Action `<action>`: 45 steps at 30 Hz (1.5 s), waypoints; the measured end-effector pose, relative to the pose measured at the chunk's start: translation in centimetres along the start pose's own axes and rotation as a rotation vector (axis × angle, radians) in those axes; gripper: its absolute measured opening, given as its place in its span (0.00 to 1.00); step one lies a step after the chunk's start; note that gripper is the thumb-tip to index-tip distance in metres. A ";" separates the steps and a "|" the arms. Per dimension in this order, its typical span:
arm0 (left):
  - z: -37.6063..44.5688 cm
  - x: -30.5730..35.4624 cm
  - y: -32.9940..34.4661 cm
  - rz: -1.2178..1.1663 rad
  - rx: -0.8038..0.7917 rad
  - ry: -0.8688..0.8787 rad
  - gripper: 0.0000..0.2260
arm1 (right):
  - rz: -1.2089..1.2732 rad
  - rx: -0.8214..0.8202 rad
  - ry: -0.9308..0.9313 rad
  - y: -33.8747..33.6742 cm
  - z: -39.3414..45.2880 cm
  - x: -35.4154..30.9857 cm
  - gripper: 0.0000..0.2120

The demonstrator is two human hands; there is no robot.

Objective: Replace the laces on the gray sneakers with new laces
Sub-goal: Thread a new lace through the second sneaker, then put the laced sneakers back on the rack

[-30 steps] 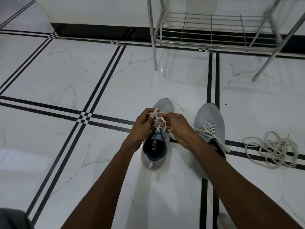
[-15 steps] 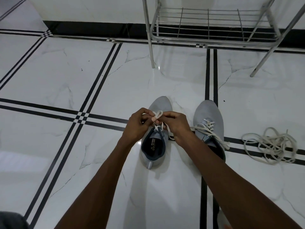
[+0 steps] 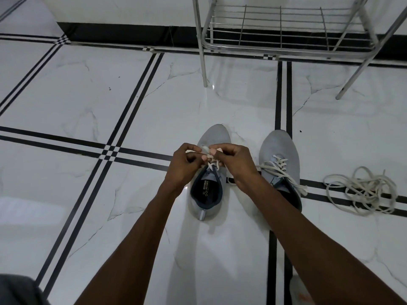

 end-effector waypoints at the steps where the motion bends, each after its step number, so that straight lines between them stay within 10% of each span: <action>1: 0.1 -0.1 -0.1 0.003 0.017 -0.020 0.10 | -0.179 -0.023 -0.079 -0.2 0.0 -0.3 0.05; 7: -0.1 -0.1 0.3 -0.013 0.028 -0.038 0.11 | -0.820 0.117 -0.344 -0.4 -0.2 -1.4 0.06; 21: 0.5 0.3 -0.2 0.084 -0.153 0.058 0.11 | -0.356 0.219 -0.262 0.1 -0.7 -0.7 0.04; 29: 0.1 1.6 0.1 0.586 -0.022 0.281 0.09 | -0.276 0.241 -0.083 -1.7 -1.5 -0.5 0.09; 35: -2.4 -0.4 -1.1 0.649 0.092 0.118 0.08 | -0.214 0.336 0.169 -4.1 -2.3 1.5 0.11; 43: -5.1 -0.2 0.8 0.421 0.183 -0.072 0.18 | -0.543 0.646 -0.249 -7.4 -4.6 -0.7 0.18; 45: -5.5 0.2 1.4 0.366 0.161 -0.123 0.13 | -0.714 0.753 -0.109 -10.6 -5.4 -0.6 0.23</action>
Point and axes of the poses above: each hand's wrist, its own z-axis towards the middle knuckle, its own y-axis out of the palm, x = y × z, the point moved 2 cm from there along z, towards the middle knuckle, and after that the axes turned 10 degrees about y, right-handed, at the moved point
